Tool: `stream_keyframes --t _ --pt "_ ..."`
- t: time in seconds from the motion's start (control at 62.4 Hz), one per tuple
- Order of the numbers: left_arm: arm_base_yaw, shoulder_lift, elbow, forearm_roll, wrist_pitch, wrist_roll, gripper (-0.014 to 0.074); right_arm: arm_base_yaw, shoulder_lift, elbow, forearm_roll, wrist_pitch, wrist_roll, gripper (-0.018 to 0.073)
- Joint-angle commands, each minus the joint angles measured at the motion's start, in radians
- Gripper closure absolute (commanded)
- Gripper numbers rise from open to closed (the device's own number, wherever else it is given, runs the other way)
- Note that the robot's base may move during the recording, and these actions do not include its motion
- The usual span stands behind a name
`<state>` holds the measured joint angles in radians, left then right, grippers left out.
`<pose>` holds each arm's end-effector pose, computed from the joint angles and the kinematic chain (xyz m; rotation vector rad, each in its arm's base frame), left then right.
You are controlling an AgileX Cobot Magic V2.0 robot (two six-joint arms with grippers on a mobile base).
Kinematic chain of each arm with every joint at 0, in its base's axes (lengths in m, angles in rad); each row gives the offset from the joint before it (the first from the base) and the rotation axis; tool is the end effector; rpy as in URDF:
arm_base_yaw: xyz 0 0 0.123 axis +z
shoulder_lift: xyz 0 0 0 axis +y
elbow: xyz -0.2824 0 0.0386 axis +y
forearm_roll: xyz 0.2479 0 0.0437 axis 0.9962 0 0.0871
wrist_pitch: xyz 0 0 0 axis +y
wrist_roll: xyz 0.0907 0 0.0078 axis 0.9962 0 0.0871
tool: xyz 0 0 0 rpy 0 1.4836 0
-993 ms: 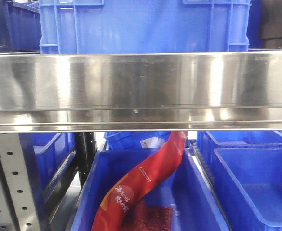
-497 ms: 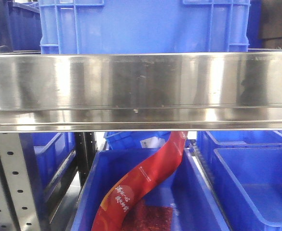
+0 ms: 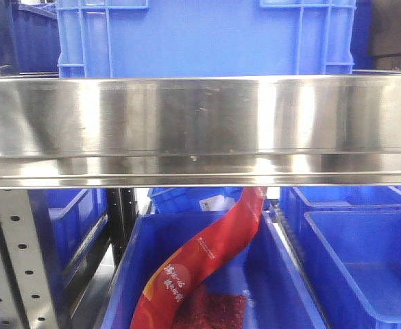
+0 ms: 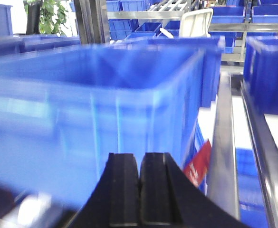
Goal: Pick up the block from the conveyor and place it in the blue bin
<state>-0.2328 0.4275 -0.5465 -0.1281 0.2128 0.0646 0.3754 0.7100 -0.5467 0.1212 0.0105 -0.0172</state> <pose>0.0880 -0.0234 0.3475 0.1571 1.5734 -0.2511 0.1427 0.0564 0.3312 -0.2269 1.6546 0.3646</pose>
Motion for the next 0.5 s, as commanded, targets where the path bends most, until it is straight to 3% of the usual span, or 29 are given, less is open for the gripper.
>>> stream_keyframes --t 0.0,0.481 --pt "0.010 -0.066 0.030 0.002 -0.018 0.003 0.0707 -0.003 -0.068 0.027 0.005 -0.021 0.001 0.0720" --pt "0.011 -0.167 0.032 0.002 -0.050 0.003 0.0707 -0.003 -0.178 0.027 0.005 -0.028 0.001 0.0720"
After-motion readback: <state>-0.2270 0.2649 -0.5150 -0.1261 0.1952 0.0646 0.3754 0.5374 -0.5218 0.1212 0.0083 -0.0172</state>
